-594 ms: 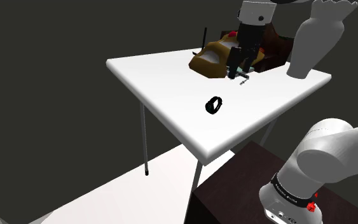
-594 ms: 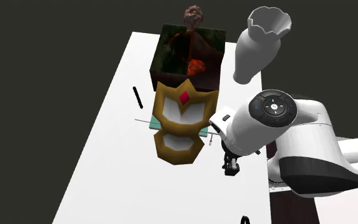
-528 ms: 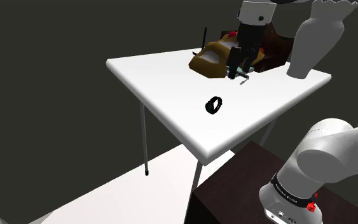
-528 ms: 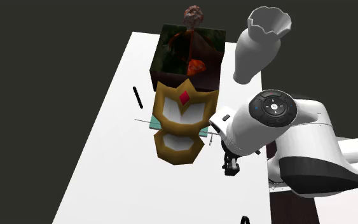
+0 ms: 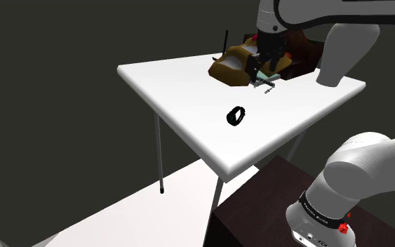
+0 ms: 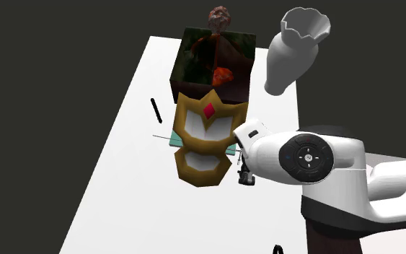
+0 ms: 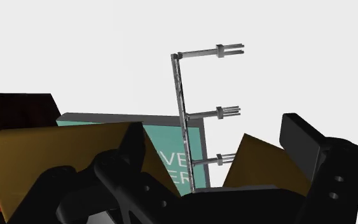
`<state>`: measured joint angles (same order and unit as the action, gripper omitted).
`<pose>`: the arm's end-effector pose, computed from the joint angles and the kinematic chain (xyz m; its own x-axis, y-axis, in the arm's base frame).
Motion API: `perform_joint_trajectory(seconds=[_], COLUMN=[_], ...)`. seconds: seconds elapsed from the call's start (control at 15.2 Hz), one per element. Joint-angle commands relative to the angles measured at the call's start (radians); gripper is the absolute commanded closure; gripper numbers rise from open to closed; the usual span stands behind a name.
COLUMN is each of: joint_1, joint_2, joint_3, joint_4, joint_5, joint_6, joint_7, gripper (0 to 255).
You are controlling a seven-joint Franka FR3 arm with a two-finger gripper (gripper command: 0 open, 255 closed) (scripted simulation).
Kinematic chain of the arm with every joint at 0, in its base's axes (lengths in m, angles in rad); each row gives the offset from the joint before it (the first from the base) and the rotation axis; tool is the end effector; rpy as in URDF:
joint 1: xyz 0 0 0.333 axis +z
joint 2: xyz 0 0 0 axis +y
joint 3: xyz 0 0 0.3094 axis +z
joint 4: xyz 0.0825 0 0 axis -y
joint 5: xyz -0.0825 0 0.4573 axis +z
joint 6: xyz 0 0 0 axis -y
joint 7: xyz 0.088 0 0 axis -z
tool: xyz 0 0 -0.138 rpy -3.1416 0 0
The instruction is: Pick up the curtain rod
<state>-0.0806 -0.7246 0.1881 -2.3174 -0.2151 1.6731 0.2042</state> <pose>0.4157 0.0264 0.5622 0.9860 -0.1018 0.1319 -0.1388 -0.9397 0.3125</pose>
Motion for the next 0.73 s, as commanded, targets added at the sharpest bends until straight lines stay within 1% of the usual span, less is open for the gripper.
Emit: perform_joint_trajectory(seconds=[0.0,0.2,0.33,0.4,0.66], joint_1=[-0.001,0.001,0.002,0.002,0.002], joint_2=[-0.003,-0.009,-0.011,-0.010,-0.009], joint_3=[0.004,0.005,0.005,0.005,0.006], joint_4=[-0.027,-0.071,-0.080,-0.079,-0.080], joint_5=[-0.005,-0.005,-0.005,-0.005,-0.005], joint_6=[0.025,0.061,0.068,0.068,0.070], joint_7=[0.011,0.022,0.024,0.024,0.024], gripper=[0,0,0,255,255])
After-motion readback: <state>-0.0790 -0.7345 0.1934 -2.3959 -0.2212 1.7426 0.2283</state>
